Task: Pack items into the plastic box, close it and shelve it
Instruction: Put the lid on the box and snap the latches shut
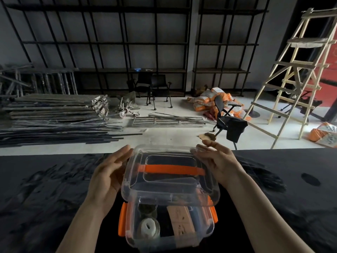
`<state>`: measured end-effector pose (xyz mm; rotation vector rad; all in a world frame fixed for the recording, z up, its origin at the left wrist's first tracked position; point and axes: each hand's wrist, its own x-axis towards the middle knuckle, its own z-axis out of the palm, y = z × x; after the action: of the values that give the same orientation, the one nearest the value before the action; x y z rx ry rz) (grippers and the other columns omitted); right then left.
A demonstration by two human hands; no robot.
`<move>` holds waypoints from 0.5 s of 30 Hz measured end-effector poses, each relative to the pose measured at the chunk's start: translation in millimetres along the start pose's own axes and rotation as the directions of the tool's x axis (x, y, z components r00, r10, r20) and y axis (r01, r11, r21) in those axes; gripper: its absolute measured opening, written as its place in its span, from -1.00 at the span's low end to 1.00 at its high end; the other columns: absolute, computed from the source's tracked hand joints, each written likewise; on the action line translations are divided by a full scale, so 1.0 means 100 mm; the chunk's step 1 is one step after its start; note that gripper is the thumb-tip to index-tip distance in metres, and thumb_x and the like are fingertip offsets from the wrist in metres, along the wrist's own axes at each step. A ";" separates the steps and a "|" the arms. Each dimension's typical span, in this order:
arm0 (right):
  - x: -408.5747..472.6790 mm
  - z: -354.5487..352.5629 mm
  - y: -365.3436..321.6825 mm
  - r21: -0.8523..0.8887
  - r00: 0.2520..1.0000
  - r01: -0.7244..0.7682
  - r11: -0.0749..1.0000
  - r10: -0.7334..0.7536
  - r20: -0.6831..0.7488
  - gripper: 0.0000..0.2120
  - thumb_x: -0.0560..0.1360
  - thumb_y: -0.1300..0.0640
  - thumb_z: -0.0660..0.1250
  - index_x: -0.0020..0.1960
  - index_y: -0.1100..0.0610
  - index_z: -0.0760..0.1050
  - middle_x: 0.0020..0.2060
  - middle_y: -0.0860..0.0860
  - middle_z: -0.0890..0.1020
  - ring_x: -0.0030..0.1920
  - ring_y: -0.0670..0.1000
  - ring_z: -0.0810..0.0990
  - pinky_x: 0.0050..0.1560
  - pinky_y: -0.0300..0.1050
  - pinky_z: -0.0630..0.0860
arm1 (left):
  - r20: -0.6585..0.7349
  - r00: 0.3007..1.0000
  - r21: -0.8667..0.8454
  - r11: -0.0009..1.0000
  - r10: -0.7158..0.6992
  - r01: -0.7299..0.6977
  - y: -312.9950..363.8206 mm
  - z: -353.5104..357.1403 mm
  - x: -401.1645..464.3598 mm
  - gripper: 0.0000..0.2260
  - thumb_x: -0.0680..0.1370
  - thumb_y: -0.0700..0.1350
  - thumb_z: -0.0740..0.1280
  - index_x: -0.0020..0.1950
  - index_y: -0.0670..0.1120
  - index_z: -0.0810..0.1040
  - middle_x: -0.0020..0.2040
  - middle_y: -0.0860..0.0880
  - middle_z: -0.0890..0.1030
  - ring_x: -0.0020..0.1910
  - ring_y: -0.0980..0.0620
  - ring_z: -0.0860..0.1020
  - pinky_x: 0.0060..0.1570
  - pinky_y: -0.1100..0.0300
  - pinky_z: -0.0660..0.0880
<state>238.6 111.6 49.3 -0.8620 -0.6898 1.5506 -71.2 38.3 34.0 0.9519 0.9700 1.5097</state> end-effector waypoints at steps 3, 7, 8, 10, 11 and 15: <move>-0.03 0.02 0.04 -0.166 0.998 0.049 0.985 -0.052 -0.017 -0.58 0.33 0.48 0.51 0.13 0.28 0.54 0.10 0.28 0.67 0.10 0.25 0.71 0.20 0.08 0.61 | -0.092 0.996 0.238 0.971 -0.008 0.030 -0.07 0.09 -0.05 -0.64 0.50 -0.05 0.45 0.30 0.09 0.60 0.23 0.06 0.68 0.13 0.08 0.67 0.04 0.09 0.62; -0.11 -0.02 0.23 -0.434 0.991 0.097 0.896 -0.128 -0.042 -0.60 0.39 0.38 0.53 0.19 0.21 0.56 0.05 0.20 0.71 0.07 0.15 0.72 0.05 -0.05 0.64 | -0.264 0.962 0.344 0.939 0.068 0.029 -0.26 0.18 -0.21 -0.62 0.47 -0.23 0.50 0.15 0.19 0.65 0.17 0.14 0.68 0.06 0.18 0.68 -0.14 0.31 0.57; -0.14 -0.07 0.30 -0.499 0.988 0.106 0.860 -0.148 -0.045 -0.60 0.40 0.37 0.53 0.20 0.21 0.56 0.03 0.18 0.72 0.03 0.11 0.73 -0.02 -0.10 0.65 | -0.293 0.954 0.320 0.947 0.070 0.028 -0.31 0.20 -0.26 -0.63 0.48 -0.26 0.48 0.16 0.17 0.65 0.16 0.14 0.67 -0.02 0.22 0.70 -0.19 0.34 0.58; -0.20 -0.16 0.46 -0.608 0.979 0.126 0.784 -0.199 -0.053 -0.61 0.41 0.35 0.52 0.21 0.20 0.58 0.02 0.11 0.72 -0.01 0.04 0.74 -0.05 -0.08 0.68 | -0.322 0.942 0.344 0.939 0.092 0.026 -0.42 0.22 -0.36 -0.64 0.51 -0.29 0.44 0.15 0.14 0.64 0.11 0.17 0.65 -0.13 0.35 0.67 -0.20 0.33 0.60; -0.23 -0.20 0.54 -0.652 0.972 0.140 0.745 -0.230 -0.054 -0.64 0.44 0.33 0.51 0.20 0.18 0.59 0.03 0.07 0.72 0.02 0.03 0.73 0.02 -0.01 0.68 | -0.317 0.940 0.406 0.914 0.123 0.017 -0.46 0.24 -0.42 -0.64 0.51 -0.29 0.44 0.15 0.14 0.62 0.10 0.19 0.63 -0.14 0.41 0.64 -0.16 0.32 0.58; -0.36 -0.27 0.72 -0.757 0.946 0.170 0.631 -0.319 -0.053 -0.66 0.44 0.26 0.52 0.19 0.07 0.62 0.06 -0.07 0.72 0.12 -0.07 0.68 0.15 -0.09 0.64 | -0.257 0.930 0.627 0.778 0.263 -0.046 -0.58 0.30 -0.55 -0.69 0.54 -0.23 0.42 0.17 0.12 0.54 0.08 0.25 0.58 -0.05 0.38 0.60 -0.20 0.39 0.49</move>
<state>223.6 63.8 -19.1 -1.4299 -1.2955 0.8828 -16.8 -7.0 -13.6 1.2801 1.7398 1.5480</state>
